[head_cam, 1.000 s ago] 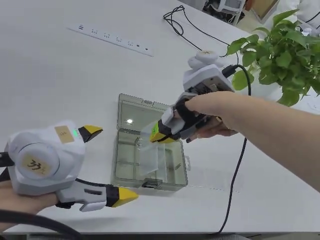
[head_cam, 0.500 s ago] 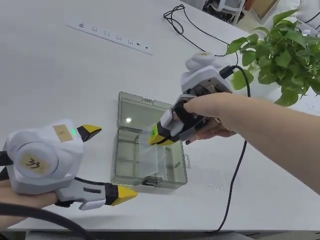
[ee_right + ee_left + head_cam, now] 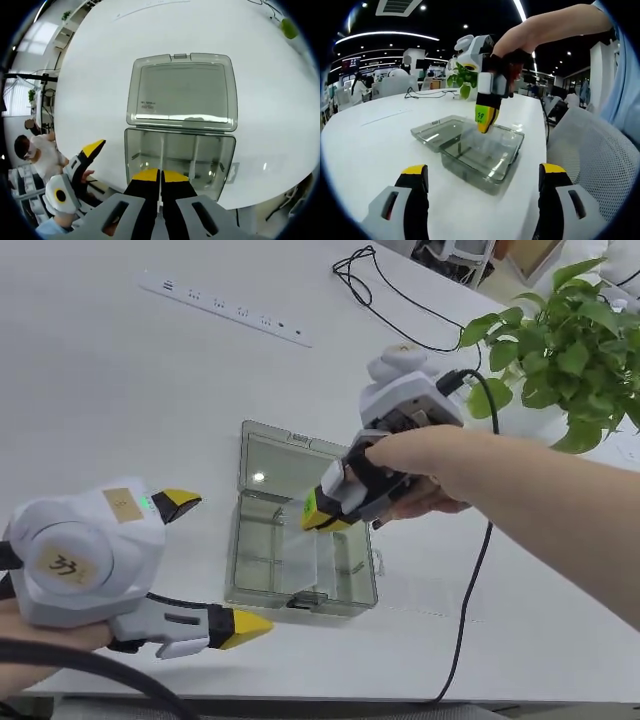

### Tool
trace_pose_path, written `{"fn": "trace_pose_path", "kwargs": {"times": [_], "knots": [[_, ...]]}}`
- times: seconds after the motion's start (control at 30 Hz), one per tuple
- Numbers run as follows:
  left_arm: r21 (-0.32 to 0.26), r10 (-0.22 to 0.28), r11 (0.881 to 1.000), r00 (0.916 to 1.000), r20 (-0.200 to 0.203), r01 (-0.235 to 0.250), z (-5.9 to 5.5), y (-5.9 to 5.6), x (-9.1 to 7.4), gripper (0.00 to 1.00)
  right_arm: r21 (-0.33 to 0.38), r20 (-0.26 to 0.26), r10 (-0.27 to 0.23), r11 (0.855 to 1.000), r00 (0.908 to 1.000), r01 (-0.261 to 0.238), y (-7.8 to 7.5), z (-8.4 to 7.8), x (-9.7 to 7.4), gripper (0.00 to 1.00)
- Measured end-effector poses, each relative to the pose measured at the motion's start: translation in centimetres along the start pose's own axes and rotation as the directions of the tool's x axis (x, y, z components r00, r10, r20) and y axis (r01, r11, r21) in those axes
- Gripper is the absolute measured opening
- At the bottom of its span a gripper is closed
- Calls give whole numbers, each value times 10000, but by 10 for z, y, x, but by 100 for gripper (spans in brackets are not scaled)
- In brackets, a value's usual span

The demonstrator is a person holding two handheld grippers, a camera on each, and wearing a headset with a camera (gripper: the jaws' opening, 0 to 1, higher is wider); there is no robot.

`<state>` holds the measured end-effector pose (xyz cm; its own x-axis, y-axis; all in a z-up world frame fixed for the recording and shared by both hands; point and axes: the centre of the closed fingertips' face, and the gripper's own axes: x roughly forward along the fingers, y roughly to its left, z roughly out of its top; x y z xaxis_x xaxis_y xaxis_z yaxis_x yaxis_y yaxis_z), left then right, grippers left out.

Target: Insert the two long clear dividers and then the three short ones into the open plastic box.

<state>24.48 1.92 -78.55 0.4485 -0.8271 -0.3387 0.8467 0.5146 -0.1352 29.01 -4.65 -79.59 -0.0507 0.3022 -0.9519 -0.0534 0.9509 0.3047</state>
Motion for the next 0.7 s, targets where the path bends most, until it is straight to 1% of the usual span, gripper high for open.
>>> {"fn": "trace_pose_path", "kwargs": {"times": [0.17,0.63,0.7], "knots": [[-21,20,10000,10000,29,-19,1,0,0,93,-19,21,29,10000,10000,-29,1,0,1,1],[-147,66,9999,10000,-66,-67,-3,0,-2,92,-135,-8,-83,9999,10000,83,1,0,4,1],[-182,60,9998,10000,-44,-61,-3,0,-2,92,-136,-14,-127,9998,9999,126,4,-5,4,1]]}}
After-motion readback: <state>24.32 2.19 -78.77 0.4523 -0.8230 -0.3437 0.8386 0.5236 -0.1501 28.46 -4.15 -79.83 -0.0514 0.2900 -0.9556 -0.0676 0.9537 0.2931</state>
